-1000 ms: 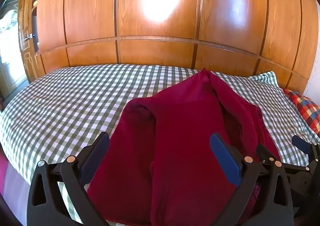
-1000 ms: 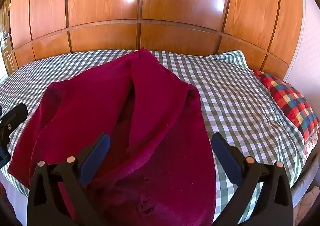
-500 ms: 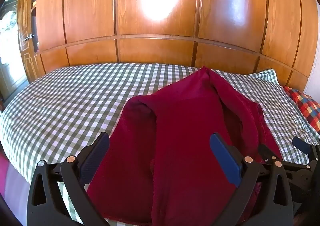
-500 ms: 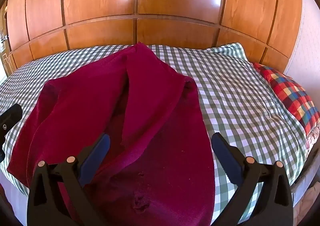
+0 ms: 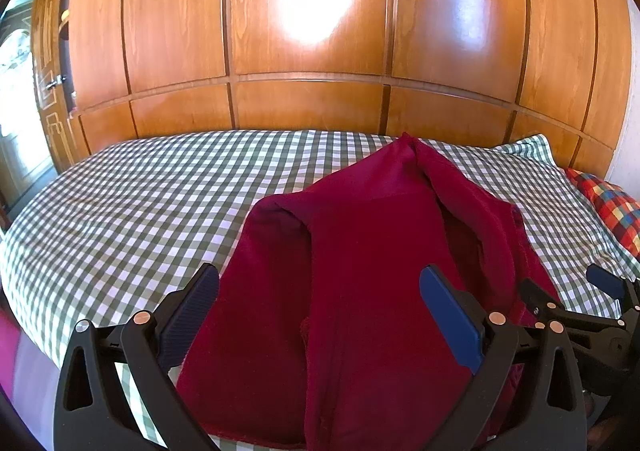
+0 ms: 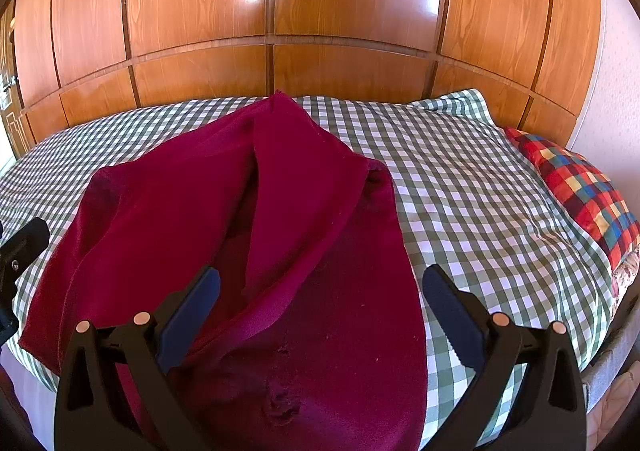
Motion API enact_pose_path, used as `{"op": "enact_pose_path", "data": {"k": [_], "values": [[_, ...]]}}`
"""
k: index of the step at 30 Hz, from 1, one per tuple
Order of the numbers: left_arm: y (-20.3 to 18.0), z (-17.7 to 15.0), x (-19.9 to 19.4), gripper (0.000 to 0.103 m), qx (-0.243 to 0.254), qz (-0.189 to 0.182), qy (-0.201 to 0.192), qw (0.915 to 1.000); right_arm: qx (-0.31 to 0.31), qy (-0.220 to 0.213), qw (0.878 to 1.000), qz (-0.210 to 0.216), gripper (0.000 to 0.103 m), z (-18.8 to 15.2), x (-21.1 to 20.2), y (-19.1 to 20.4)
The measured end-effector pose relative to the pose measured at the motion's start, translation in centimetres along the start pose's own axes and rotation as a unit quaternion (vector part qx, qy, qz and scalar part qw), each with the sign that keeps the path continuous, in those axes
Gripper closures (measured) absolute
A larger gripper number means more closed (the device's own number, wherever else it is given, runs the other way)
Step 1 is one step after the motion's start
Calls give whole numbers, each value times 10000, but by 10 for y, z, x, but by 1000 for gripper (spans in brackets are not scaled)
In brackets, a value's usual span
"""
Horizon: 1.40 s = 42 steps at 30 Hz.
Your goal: Fold small clothes
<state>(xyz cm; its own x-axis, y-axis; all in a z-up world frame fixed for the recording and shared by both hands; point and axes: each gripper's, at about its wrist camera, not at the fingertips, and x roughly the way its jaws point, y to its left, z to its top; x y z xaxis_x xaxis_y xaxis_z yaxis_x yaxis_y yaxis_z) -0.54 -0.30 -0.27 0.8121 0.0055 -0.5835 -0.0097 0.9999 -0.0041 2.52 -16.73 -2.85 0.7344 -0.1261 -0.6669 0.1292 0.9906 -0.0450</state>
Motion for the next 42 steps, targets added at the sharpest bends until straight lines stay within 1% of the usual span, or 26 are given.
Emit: {"op": "enact_pose_path", "data": {"k": [14, 28, 38, 42], "values": [[-5, 2, -5, 4, 129, -20, -81, 9999, 56, -15, 10000, 15, 2, 2, -4, -3], [-12, -3, -15, 4, 294, -79, -198, 9993, 156, -42, 9999, -21, 2, 2, -7, -7], [-13, -5, -14, 4, 368, -153, -150, 9991, 243, -23, 9997, -50, 2, 0, -7, -12], [-16, -6, -11, 4, 472, -295, -59, 9984, 272, 21, 9996, -71, 2, -1, -4, -16]]}}
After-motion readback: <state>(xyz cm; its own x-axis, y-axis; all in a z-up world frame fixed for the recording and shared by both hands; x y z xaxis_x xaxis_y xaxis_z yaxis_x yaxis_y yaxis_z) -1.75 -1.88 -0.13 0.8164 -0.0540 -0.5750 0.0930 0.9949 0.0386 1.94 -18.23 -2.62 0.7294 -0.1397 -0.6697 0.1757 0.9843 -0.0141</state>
